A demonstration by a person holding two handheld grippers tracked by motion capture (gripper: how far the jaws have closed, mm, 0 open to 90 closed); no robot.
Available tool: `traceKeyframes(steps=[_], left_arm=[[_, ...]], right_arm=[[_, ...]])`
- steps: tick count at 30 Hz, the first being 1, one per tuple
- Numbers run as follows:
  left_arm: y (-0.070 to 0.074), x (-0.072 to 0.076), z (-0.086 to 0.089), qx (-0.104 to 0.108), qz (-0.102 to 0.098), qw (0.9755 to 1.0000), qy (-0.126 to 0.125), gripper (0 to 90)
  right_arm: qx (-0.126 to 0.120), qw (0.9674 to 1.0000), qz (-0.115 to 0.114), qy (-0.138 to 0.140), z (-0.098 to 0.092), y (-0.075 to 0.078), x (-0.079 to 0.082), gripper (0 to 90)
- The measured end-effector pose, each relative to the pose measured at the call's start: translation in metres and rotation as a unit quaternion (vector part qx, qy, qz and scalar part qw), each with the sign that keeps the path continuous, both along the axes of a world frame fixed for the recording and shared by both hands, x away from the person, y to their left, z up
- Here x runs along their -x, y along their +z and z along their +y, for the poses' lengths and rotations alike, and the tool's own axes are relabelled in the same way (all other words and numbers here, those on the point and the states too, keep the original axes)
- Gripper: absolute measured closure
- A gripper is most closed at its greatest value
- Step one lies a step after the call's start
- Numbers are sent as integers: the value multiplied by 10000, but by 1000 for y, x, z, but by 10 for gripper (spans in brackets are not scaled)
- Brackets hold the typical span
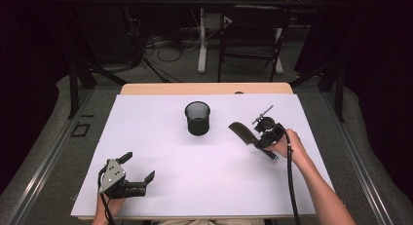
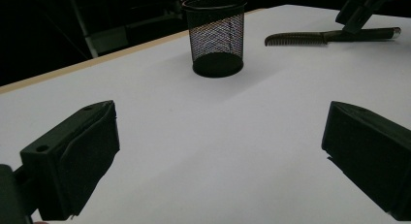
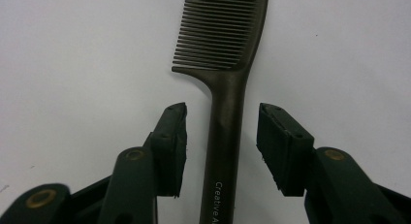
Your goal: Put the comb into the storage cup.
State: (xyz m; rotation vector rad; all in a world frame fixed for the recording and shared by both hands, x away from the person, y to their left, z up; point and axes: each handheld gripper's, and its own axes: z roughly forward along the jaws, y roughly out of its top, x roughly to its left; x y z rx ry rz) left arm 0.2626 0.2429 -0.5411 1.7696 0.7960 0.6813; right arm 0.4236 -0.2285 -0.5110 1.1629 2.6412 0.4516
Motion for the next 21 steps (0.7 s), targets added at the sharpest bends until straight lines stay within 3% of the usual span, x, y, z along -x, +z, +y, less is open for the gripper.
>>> traceKeyframes(steps=[12, 21], left_arm=[[0, 0, 0, 36, -13, 10000, -10, 1], [0, 0, 0, 39, -19, 10000, -21, 1]], right_arm=[[341, 9991, 235, 41, 5, -7, -10, 631], [419, 9987, 281, -61, 8, -14, -15, 672]])
